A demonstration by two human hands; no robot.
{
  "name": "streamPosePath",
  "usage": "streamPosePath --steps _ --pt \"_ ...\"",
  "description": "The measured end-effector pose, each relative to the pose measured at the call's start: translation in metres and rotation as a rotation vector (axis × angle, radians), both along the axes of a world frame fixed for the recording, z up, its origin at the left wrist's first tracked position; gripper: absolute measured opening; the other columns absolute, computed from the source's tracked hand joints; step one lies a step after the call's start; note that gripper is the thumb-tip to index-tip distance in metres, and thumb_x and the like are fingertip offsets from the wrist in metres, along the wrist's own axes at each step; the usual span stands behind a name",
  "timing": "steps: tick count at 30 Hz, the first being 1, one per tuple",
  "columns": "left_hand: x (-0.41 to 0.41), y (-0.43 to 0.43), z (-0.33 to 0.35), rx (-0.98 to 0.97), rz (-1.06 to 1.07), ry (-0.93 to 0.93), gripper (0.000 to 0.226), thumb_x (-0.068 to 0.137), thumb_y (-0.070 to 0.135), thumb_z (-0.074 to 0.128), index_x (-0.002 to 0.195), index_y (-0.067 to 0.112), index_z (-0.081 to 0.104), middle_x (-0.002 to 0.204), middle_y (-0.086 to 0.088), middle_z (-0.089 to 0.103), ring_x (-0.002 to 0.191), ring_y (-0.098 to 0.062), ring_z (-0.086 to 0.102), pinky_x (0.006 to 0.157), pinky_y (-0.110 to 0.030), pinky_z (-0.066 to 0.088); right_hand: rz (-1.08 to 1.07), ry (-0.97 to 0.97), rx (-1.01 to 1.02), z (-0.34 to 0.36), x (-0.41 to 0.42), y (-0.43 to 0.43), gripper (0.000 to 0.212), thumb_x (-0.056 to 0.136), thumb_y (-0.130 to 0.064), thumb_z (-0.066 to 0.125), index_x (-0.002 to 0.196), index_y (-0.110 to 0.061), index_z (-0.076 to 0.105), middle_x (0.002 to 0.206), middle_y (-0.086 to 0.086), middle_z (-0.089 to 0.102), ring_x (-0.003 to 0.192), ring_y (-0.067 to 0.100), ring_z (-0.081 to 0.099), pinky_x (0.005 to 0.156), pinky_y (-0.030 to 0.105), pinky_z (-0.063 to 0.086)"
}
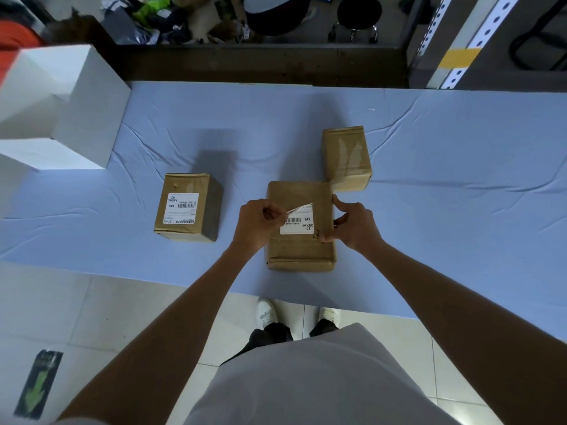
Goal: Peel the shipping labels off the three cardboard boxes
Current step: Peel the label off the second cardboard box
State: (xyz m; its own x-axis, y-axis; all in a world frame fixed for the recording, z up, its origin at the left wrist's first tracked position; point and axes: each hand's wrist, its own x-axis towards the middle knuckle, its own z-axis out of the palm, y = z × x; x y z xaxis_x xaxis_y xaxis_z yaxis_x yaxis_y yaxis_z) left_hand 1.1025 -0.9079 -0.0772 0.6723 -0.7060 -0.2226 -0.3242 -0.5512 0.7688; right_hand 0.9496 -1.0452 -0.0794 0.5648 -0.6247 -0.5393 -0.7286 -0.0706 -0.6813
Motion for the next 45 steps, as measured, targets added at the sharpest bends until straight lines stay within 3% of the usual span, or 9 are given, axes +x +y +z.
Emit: streamPosePath --steps 17,23,27,32,39,45 --pt "-0.0030 0.0008 -0.0012 -0.040 0.010 0.060 0.003 0.079 0.010 0.074 0.077 0.010 0.071 0.071 0.007 0.064 0.059 -0.007 0.058 0.051 -0.004 0.043 0.022 0.024 -0.017 0.0004 0.0006 -0.0003 0.106 0.055 -0.016 0.091 0.146 -0.019 0.036 0.112 0.014 0.065 0.104 0.023 0.064 0.079 0.023 0.043" --pt "-0.0040 0.0014 0.0001 -0.055 0.005 0.049 0.006 0.078 0.010 0.074 0.077 0.012 0.069 0.080 -0.002 0.069 0.063 -0.007 0.058 0.054 -0.004 0.043 0.035 0.026 -0.016 0.0005 0.0010 -0.0003 0.106 0.056 -0.016 0.091 0.146 -0.019 0.034 0.115 0.015 0.064 0.106 0.024 0.063 0.079 0.023 0.042" --pt "-0.0057 0.0047 -0.0005 -0.095 -0.001 0.016 0.017 0.074 0.015 0.079 0.077 0.018 0.062 0.087 0.002 0.064 0.073 -0.009 0.057 0.060 -0.003 0.044 0.042 0.023 -0.026 0.0011 0.0006 0.0001 0.106 0.056 -0.017 0.091 0.146 -0.020 0.034 0.117 0.015 0.063 0.106 0.023 0.063 0.078 0.022 0.042" --pt "-0.0081 0.0046 -0.0053 -0.146 0.036 -0.014 0.015 0.076 0.017 0.078 0.079 0.011 0.064 0.091 0.002 0.062 0.076 -0.007 0.058 0.062 -0.003 0.045 0.039 0.029 -0.029 0.0011 0.0005 0.0010 0.106 0.057 -0.018 0.091 0.146 -0.021 0.034 0.116 0.013 0.063 0.104 0.021 0.063 0.075 0.022 0.042" --pt "-0.0080 0.0042 -0.0056 -0.167 0.020 0.045 0.013 0.079 0.014 0.075 0.077 0.017 0.062 0.079 0.009 0.066 0.069 0.006 0.063 0.058 -0.003 0.045 0.048 0.049 -0.031 0.0019 0.0021 0.0008 0.107 0.057 -0.018 0.091 0.147 -0.021 0.033 0.117 0.013 0.063 0.107 0.023 0.063 0.076 0.022 0.042" --pt "-0.0046 0.0054 -0.0090 -0.184 0.035 0.084 0.011 0.079 0.013 0.074 0.079 0.014 0.063 0.080 0.006 0.067 0.071 -0.003 0.064 0.057 -0.004 0.046 0.042 0.055 -0.039 0.0025 0.0025 0.0020 0.105 0.058 -0.019 0.090 0.147 -0.022 0.033 0.115 0.013 0.065 0.108 0.023 0.063 0.077 0.022 0.041"
